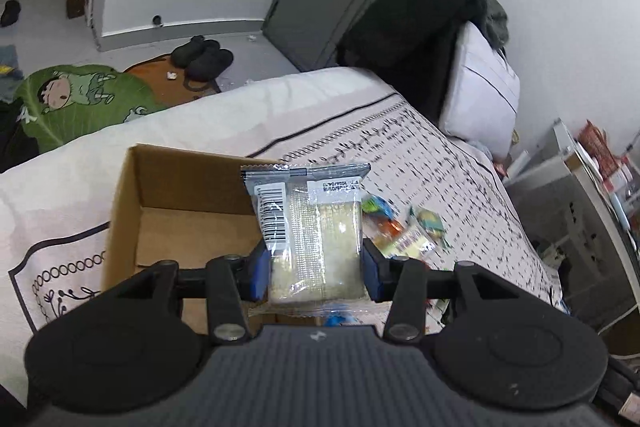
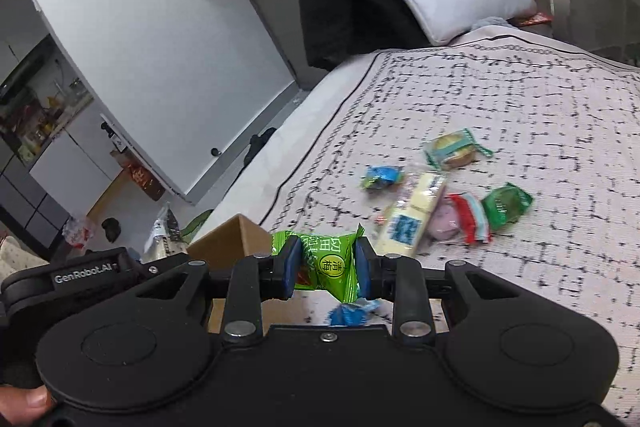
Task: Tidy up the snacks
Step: 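Grasp the bread pack with the left gripper while the right gripper grasps the green snack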
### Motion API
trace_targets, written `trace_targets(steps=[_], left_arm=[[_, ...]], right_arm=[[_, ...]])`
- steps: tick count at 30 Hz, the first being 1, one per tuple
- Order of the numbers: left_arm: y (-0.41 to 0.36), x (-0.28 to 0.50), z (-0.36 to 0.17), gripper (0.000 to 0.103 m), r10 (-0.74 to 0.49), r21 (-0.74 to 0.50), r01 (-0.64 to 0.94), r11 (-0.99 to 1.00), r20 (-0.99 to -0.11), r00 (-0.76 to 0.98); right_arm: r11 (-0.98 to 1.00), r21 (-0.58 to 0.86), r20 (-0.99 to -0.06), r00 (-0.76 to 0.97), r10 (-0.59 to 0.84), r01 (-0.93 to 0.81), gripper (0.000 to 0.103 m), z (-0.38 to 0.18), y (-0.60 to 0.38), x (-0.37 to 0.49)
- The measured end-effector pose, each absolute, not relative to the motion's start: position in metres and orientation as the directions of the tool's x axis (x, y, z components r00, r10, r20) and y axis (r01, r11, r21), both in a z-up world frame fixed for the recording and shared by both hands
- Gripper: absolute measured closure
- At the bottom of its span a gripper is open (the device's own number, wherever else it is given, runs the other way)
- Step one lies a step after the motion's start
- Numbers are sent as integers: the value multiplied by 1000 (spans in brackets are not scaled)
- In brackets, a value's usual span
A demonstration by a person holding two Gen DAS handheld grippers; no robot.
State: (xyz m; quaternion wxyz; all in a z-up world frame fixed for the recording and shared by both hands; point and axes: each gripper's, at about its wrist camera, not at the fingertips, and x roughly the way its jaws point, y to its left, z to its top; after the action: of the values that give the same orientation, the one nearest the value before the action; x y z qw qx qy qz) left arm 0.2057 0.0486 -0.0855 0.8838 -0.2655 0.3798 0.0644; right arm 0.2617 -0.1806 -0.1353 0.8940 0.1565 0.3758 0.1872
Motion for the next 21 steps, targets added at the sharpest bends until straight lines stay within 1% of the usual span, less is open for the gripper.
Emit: trace_targets(steps=[8, 21], left_arm=[[80, 210, -98, 58, -80, -448, -368, 815, -716, 694], [121, 214, -114, 58, -71, -481, -445, 756, -736, 673]], right_arm=[[868, 424, -604, 633, 484, -260, 75, -134, -144, 266], [852, 432, -624, 584, 519, -296, 75, -144, -93, 280]])
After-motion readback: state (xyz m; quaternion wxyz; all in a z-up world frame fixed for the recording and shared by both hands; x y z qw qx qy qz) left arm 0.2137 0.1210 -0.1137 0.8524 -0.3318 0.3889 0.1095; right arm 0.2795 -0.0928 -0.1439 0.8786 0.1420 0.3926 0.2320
